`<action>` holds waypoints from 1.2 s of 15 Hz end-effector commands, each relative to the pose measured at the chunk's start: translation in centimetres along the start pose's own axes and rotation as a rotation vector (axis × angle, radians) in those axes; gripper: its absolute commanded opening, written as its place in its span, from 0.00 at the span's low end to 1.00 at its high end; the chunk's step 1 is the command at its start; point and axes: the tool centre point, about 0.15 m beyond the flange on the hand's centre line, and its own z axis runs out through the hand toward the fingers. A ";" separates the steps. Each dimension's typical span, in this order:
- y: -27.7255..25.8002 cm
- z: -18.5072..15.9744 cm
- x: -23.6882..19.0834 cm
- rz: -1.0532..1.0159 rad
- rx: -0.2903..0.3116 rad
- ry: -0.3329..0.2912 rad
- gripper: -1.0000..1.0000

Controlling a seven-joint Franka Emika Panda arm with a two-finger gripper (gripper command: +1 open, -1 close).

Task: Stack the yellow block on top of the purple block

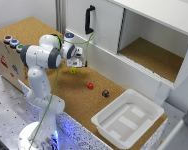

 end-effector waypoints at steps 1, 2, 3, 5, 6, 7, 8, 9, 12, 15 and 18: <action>1.0 2.2 -0.3 0.027 -0.057 -0.114 0.00; 1.0 2.3 -0.5 0.016 -0.039 -0.110 0.00; 1.1 2.4 -0.6 0.028 -0.053 -0.112 0.00; 1.2 2.5 -0.5 0.030 -0.063 -0.107 0.00; 1.2 2.7 -0.5 0.028 -0.068 -0.112 0.00; 1.0 2.8 -0.6 0.017 -0.084 -0.114 0.00; 0.8 2.9 -0.6 0.008 -0.083 -0.117 0.00; 0.7 2.9 -0.6 0.010 -0.078 -0.109 0.00; 0.8 2.6 -0.6 0.024 -0.078 -0.098 0.00; 0.9 1.6 -0.6 0.045 -0.084 -0.075 0.00; 1.3 -0.7 -0.9 0.069 -0.107 -0.037 0.00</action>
